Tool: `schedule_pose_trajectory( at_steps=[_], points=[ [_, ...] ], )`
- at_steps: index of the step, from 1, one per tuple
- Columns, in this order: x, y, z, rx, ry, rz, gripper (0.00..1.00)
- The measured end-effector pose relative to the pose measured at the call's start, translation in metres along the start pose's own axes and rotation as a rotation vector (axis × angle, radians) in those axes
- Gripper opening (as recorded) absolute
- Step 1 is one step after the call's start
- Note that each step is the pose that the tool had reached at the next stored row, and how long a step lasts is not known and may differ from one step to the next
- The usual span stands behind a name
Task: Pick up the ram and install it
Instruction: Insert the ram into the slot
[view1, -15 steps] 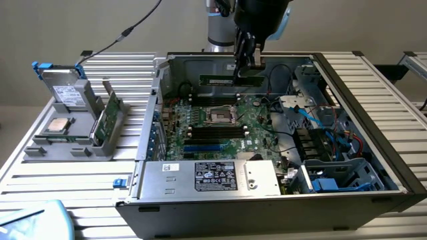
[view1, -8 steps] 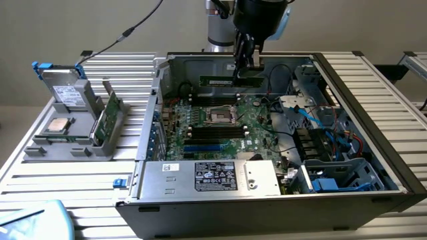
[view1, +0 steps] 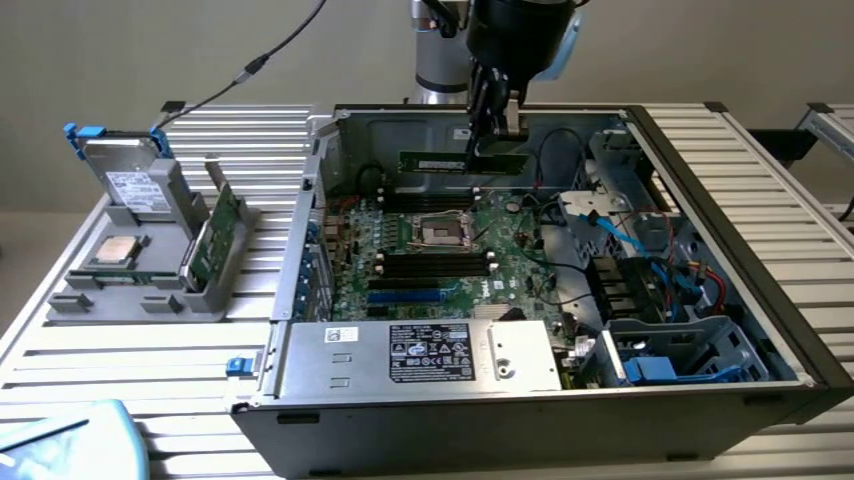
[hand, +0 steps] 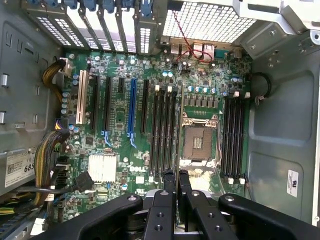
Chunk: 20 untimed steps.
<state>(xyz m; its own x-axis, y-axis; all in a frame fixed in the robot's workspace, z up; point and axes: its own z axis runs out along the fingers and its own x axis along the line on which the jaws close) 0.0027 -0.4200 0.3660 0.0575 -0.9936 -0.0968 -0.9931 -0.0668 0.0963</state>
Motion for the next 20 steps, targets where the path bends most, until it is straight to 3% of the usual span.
schedule_pose_trajectory(
  at_steps=[7, 20],
  points=[
    [0.0, 0.0, 0.0002, 0.0011, 0.0001, 0.0, 0.14],
    [-0.002, -0.0023, 0.0234, 0.0023, 0.001, -0.002, 0.14]
  ],
)
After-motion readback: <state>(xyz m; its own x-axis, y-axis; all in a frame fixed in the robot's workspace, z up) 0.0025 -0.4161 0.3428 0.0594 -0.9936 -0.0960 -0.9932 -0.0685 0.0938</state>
